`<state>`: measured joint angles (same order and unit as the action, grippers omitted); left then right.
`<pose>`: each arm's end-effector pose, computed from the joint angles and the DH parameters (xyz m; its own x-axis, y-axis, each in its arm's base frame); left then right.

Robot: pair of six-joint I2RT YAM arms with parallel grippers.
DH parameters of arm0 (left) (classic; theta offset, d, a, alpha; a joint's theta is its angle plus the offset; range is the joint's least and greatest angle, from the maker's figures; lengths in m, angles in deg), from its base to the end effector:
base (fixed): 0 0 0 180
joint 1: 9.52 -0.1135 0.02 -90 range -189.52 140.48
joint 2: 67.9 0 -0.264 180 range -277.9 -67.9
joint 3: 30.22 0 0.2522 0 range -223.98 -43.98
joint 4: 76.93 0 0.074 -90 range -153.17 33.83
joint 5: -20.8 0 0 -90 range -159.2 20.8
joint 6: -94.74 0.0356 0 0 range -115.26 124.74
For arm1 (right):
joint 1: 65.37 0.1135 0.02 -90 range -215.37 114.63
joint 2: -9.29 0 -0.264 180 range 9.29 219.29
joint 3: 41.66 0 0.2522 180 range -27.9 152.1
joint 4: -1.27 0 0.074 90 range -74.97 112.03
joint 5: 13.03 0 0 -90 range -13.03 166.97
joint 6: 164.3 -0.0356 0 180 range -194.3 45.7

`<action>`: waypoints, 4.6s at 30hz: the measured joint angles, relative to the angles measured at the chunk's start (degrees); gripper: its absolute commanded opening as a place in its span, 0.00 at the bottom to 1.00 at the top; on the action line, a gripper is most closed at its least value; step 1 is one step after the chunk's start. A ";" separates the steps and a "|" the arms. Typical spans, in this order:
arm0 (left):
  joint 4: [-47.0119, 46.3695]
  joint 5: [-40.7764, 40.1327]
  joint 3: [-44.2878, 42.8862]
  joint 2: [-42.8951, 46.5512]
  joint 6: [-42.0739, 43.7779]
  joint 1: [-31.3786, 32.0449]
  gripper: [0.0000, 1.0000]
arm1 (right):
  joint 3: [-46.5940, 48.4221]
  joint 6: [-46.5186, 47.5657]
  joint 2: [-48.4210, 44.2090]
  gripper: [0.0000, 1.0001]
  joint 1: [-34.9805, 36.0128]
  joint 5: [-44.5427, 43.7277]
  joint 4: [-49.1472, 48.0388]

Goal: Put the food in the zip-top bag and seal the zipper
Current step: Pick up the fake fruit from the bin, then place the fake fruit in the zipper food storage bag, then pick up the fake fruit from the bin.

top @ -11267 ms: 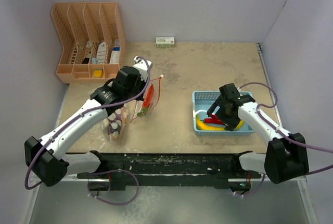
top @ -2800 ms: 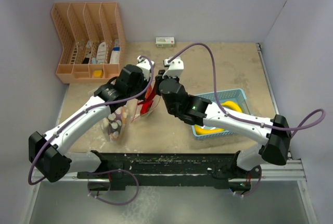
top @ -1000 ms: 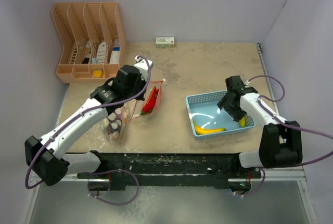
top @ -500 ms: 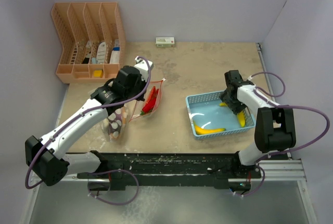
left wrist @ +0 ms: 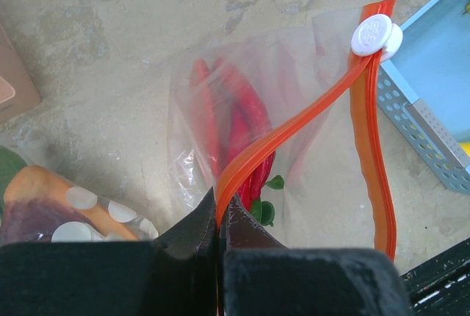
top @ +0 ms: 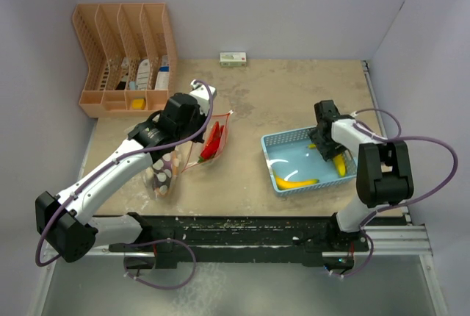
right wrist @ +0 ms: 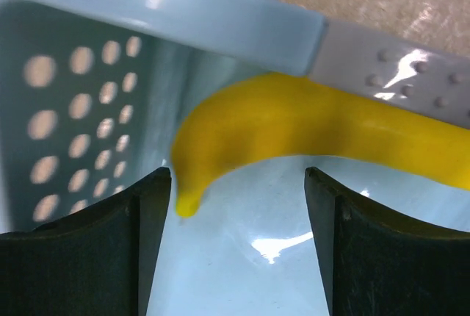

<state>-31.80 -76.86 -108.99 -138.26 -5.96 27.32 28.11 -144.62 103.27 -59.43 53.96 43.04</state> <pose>0.2176 -0.1571 0.3337 -0.5646 0.1931 -0.8024 0.4110 0.9089 -0.0705 0.3116 0.0184 0.1759 -0.2466 0.8457 -0.4733 0.8767 0.4029 0.2630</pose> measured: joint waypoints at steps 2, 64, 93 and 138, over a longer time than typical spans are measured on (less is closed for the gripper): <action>-0.02 0.02 0.00 0.00 0.00 0.00 0.00 | -1.75 -0.24 -0.26 0.57 0.00 0.15 -0.50; 0.85 0.37 -1.42 -1.75 -0.26 -0.02 0.00 | -13.42 12.52 -26.49 0.00 38.64 68.83 -77.59; 2.69 -0.20 -1.53 0.26 -0.24 -0.02 0.00 | 2.19 18.80 -11.63 0.70 33.40 49.75 -49.11; 2.14 -0.92 0.28 5.51 -0.63 -0.02 0.00 | -10.19 20.83 -8.48 0.94 7.54 19.96 13.81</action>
<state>-29.65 -77.78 -108.71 -132.76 -6.59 27.30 17.93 -123.79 94.79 -51.89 73.92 56.85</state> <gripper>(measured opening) 0.003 0.981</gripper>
